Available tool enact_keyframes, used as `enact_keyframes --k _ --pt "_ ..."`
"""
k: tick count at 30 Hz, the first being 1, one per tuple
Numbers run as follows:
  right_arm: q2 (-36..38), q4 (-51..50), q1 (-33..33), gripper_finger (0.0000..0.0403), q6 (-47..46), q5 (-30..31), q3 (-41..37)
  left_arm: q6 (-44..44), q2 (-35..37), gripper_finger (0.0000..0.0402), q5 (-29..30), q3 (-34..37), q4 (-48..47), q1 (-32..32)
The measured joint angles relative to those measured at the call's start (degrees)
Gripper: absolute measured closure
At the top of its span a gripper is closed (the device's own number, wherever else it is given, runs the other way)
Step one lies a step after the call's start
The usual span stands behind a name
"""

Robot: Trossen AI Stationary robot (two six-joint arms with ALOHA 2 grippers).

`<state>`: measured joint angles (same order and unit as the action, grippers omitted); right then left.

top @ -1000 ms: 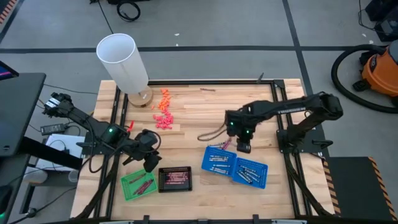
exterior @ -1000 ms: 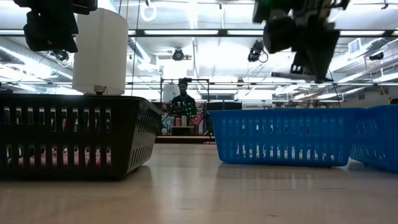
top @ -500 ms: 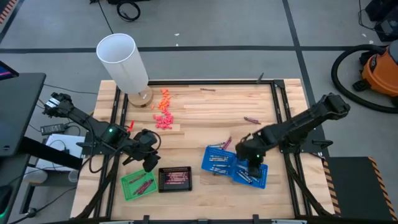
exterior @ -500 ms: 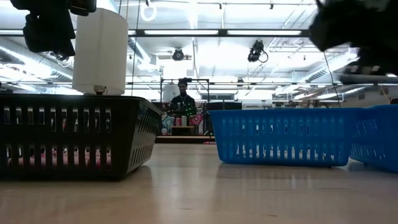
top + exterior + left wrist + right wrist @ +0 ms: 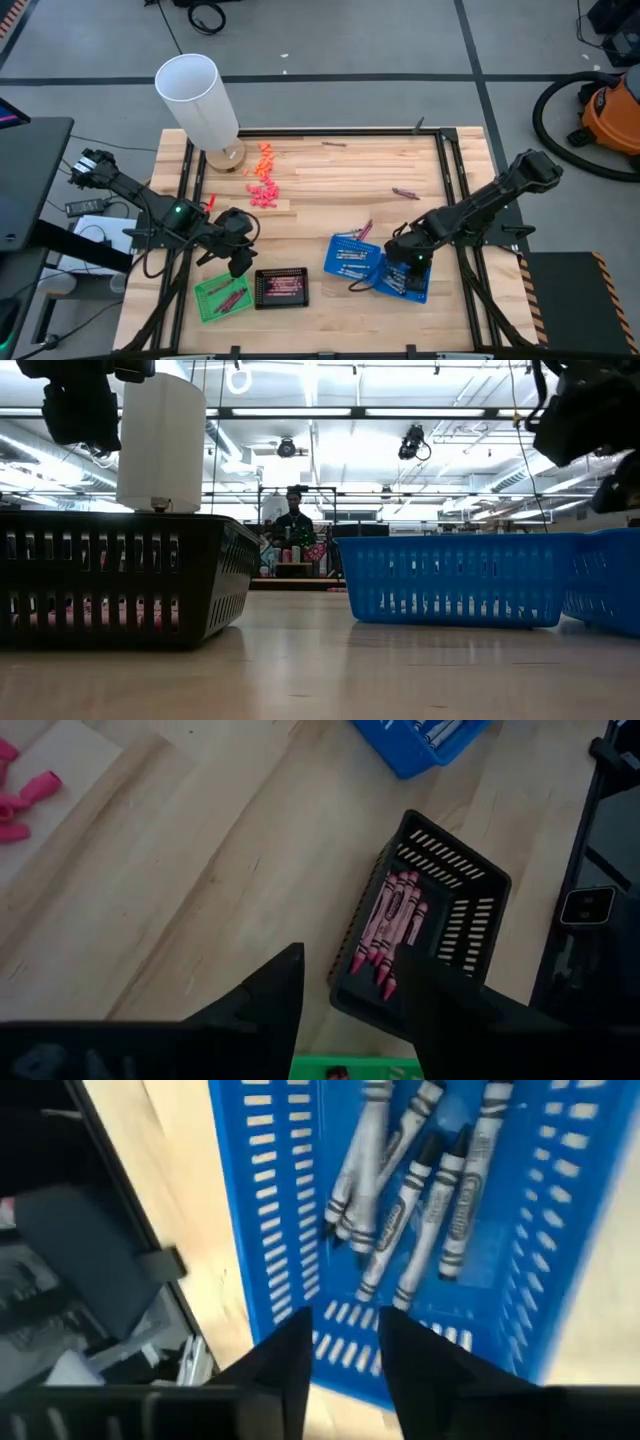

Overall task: Sort crayons
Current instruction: Put the red crayon into the green bin

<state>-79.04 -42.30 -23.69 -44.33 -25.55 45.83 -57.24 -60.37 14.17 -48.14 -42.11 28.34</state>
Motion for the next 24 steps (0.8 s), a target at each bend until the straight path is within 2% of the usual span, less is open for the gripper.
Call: enact_keyframes --k 4,8,19,24 --pt "1.34 -6.21 2.21 0.0264 4.98 5.53 3.43 0.05 0.00 0.0235 0.31 0.00 0.01 0.00" --pt "3.01 -7.27 4.97 0.0265 9.70 12.21 4.38 0.05 0.00 0.0235 0.98 0.00 0.03 0.00" --pt "1.08 -8.73 14.74 0.0266 28.55 15.30 4.34 -0.48 0.00 0.0235 1.20 -0.01 0.44 0.00" --pt "-0.81 -1.98 17.01 0.0266 41.61 18.95 4.32 -0.65 0.01 0.0235 1.22 0.00 0.74 0.00"
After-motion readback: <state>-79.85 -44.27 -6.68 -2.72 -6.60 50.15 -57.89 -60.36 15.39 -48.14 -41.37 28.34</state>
